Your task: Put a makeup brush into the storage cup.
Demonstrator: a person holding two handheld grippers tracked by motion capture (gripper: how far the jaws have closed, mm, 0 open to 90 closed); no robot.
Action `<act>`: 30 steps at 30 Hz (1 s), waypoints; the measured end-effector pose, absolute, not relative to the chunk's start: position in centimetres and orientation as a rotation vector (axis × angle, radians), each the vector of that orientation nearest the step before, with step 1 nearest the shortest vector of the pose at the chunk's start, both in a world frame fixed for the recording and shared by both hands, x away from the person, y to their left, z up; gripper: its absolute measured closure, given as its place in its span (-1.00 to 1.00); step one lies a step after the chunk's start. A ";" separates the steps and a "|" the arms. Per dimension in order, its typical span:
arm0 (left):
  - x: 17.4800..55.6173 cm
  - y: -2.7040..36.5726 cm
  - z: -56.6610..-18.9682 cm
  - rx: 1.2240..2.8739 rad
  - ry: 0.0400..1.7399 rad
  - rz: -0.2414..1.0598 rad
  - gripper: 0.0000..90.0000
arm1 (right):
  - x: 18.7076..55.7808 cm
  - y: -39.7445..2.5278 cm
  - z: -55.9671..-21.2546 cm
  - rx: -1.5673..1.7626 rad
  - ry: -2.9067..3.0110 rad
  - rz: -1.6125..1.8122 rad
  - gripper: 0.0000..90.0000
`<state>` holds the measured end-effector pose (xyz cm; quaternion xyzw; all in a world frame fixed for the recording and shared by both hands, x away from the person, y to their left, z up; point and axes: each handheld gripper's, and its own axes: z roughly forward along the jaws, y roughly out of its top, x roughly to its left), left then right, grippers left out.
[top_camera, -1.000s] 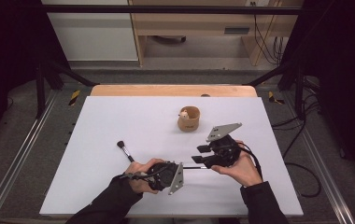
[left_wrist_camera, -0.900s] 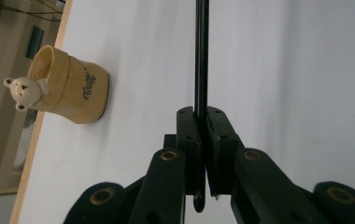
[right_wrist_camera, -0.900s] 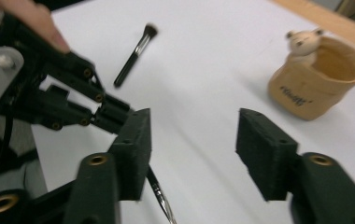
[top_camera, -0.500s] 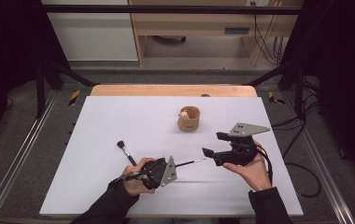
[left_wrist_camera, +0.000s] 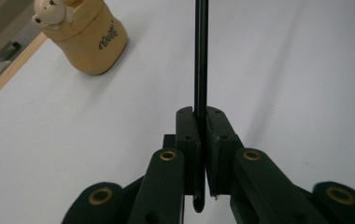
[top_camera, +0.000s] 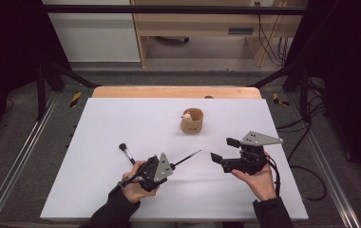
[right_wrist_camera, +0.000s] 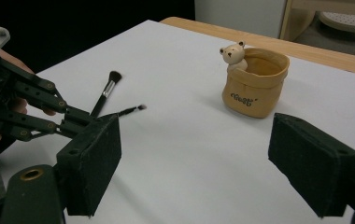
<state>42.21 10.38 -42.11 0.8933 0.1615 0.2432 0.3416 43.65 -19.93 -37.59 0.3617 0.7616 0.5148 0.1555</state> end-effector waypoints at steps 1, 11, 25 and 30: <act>42.2 10.4 -42.1 2.314 0.435 0.627 0.89 | 43.6 -19.9 -37.7 1.047 2.175 1.485 -0.61; 42.2 11.6 -42.3 2.195 0.600 0.569 0.89 | 43.1 -19.4 -38.8 1.091 2.142 1.559 -0.68; 42.3 12.3 -42.5 2.088 0.721 0.528 0.89 | 43.3 -19.0 -39.6 1.139 2.067 1.588 -0.72; 42.2 12.1 -42.7 2.064 0.770 0.508 0.89 | 43.3 -18.3 -40.0 1.142 2.066 1.586 -0.72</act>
